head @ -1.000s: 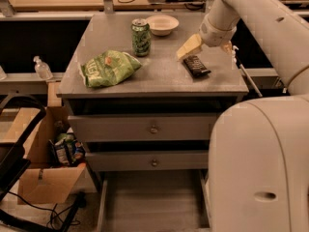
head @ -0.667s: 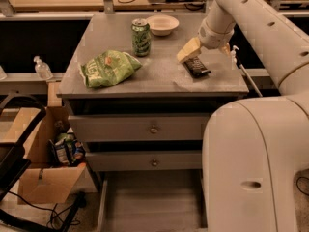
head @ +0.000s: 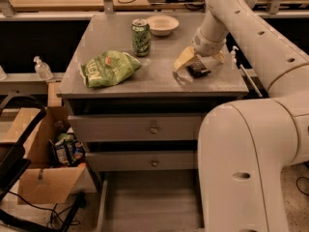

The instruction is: Place rxbar chocolate into bottom drawer

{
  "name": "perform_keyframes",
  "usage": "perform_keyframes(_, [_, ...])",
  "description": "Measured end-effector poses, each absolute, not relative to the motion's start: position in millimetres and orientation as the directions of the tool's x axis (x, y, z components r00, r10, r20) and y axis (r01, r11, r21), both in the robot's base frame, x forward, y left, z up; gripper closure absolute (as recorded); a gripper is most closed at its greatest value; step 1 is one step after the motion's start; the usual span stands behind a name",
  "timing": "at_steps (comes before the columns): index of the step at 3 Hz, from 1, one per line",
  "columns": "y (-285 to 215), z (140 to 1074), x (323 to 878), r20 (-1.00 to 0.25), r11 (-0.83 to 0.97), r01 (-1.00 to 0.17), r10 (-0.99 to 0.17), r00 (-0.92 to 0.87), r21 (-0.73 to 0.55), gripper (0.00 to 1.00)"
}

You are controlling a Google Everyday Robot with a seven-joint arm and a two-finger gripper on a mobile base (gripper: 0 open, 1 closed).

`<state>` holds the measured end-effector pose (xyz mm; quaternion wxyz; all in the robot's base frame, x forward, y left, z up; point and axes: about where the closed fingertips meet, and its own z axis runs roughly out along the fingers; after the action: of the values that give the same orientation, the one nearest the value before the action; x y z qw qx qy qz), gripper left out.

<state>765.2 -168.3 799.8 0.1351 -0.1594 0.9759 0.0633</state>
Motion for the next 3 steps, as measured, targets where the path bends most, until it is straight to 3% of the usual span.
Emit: perform_keyframes(3, [-168.3,825.2,765.1,-0.284,0.941,-0.328,-0.294,-0.913,0.080,0.96])
